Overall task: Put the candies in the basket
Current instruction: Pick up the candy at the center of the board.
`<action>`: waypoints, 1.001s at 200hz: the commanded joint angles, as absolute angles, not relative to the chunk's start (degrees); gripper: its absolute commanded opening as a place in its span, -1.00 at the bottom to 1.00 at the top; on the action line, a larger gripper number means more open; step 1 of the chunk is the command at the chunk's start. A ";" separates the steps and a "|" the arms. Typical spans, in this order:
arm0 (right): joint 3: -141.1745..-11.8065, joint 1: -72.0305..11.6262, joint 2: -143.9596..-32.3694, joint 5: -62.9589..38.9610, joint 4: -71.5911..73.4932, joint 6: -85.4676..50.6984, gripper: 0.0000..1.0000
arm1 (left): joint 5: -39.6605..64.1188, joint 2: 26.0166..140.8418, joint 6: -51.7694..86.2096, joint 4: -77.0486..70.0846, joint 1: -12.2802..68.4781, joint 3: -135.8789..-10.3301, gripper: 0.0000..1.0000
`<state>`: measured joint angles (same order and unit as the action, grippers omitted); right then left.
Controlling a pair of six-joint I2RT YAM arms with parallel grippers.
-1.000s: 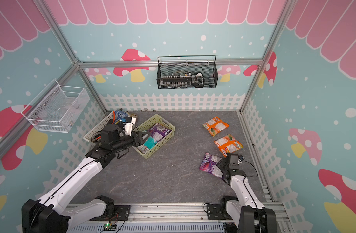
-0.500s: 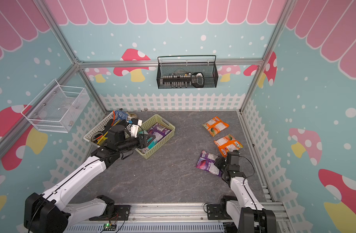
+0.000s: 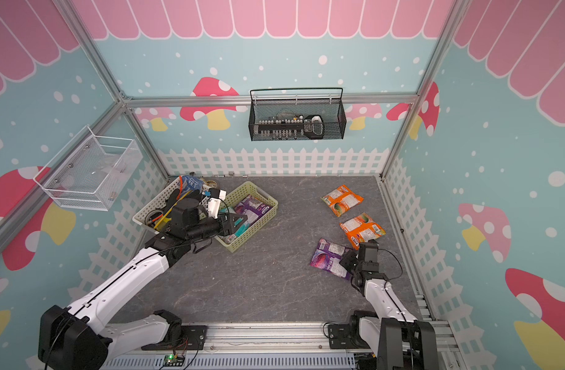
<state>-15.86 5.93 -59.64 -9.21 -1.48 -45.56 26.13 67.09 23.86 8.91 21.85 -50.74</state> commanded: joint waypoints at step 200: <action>-40.14 -32.24 -57.54 -19.23 7.15 -9.43 -1.00 | 33.23 70.21 -31.27 -0.21 31.57 -52.68 0.24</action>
